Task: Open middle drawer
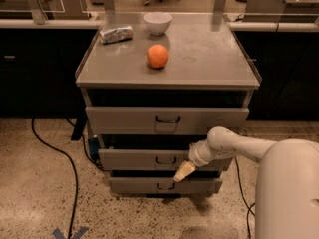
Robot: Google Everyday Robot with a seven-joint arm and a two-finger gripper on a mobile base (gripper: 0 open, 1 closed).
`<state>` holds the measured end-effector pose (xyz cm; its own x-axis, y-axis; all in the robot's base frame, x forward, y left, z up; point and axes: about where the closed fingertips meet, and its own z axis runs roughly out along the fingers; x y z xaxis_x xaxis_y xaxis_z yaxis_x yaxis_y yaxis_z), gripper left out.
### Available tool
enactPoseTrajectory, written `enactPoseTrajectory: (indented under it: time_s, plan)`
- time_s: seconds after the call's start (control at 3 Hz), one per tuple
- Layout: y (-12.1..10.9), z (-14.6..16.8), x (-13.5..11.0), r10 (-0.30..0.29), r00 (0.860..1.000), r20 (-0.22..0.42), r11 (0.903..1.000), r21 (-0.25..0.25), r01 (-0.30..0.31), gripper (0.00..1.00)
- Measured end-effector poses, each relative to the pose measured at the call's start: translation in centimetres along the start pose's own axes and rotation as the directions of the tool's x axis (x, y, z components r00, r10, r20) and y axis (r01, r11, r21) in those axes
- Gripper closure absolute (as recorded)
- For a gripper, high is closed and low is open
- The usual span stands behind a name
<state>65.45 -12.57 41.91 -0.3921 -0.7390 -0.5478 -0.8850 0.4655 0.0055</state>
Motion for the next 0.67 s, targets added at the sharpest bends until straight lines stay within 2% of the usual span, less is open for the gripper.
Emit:
enactPoseTrajectory:
  time_s: [0.33, 0.67]
  plan:
    - [1.14, 0.73, 0.80, -0.007, 1.000, -0.027, 0.9989, -0.046, 0.006, 0.00]
    - [1.79, 0.48, 1.04, -0.004, 0.999, -0.031, 0.9978, -0.066, 0.002, 0.00]
